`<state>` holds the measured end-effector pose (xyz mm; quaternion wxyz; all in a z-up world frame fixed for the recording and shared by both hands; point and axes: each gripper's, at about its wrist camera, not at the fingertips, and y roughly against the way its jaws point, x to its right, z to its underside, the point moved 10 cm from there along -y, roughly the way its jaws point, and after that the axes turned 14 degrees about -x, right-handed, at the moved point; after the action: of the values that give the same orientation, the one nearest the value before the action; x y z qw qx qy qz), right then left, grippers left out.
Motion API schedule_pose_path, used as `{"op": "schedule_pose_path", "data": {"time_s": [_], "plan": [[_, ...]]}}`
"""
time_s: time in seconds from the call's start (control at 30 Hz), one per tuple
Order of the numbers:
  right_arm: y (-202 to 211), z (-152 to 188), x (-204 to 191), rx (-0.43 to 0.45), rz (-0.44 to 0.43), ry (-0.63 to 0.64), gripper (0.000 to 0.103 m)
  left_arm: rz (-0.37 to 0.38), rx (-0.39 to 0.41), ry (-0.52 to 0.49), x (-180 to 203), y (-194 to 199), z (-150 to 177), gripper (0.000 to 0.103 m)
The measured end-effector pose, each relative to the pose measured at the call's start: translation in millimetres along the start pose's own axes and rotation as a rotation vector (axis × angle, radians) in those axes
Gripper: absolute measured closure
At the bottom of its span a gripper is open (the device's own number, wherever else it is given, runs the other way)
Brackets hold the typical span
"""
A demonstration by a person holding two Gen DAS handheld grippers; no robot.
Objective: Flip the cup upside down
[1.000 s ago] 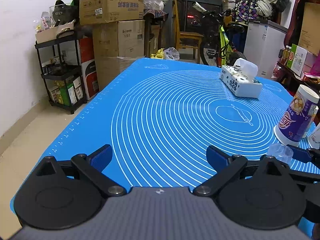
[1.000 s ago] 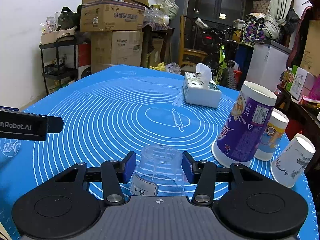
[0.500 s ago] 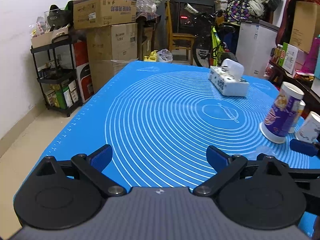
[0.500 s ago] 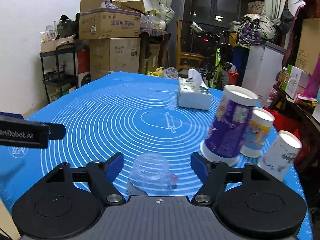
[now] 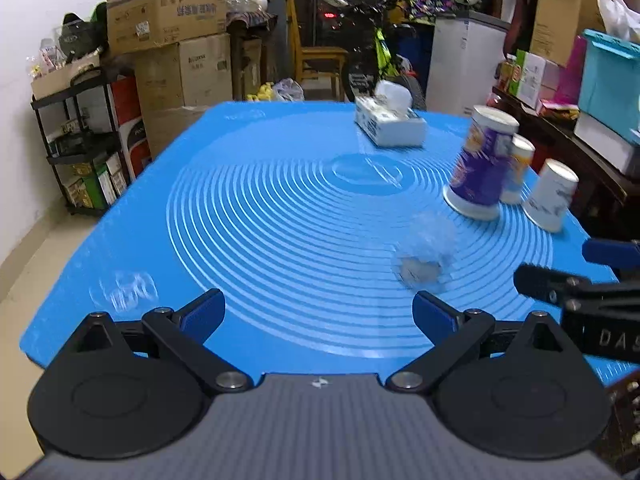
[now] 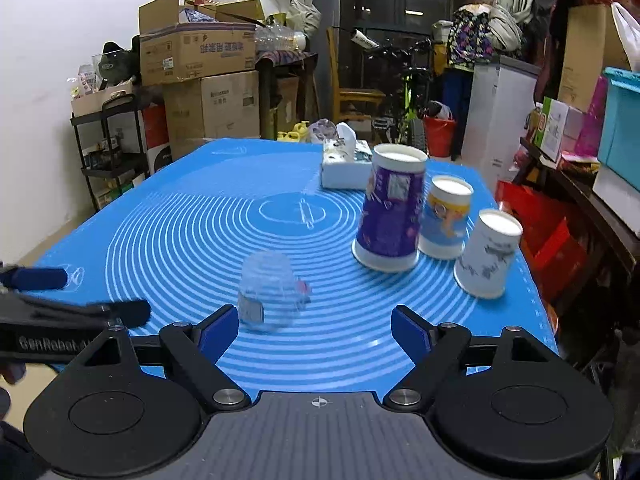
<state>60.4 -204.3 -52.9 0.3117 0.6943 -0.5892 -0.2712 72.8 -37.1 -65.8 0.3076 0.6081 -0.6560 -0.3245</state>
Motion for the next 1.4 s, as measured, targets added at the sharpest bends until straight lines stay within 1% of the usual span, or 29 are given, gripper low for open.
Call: {"op": "schedule_pose_path", "data": {"time_s": [0.1,0.2,0.33,0.57,0.77,1.4], "plan": [[4,12,2,-0.010,-0.007,-0.006,0.018,0.010,-0.018,-0.020,10,1,12,0.004],[4,22,3,-0.026,-0.009,-0.001,0.018,-0.002,-0.015,-0.036,15,2,18,0.004],[6,31,5,-0.036,-0.003,0.012,0.018,0.004,-0.016,-0.021,16,3,23,0.004],[9,32,16,-0.011,0.019,-0.017,0.018,0.026,-0.036,-0.039,20,2,25,0.004],[9,34,21,-0.012,0.034,-0.020,0.018,0.028,-0.032,-0.041,21,4,26,0.004],[11,34,22,-0.015,0.030,-0.016,0.018,0.021,-0.041,-0.058,23,3,30,0.004]]}}
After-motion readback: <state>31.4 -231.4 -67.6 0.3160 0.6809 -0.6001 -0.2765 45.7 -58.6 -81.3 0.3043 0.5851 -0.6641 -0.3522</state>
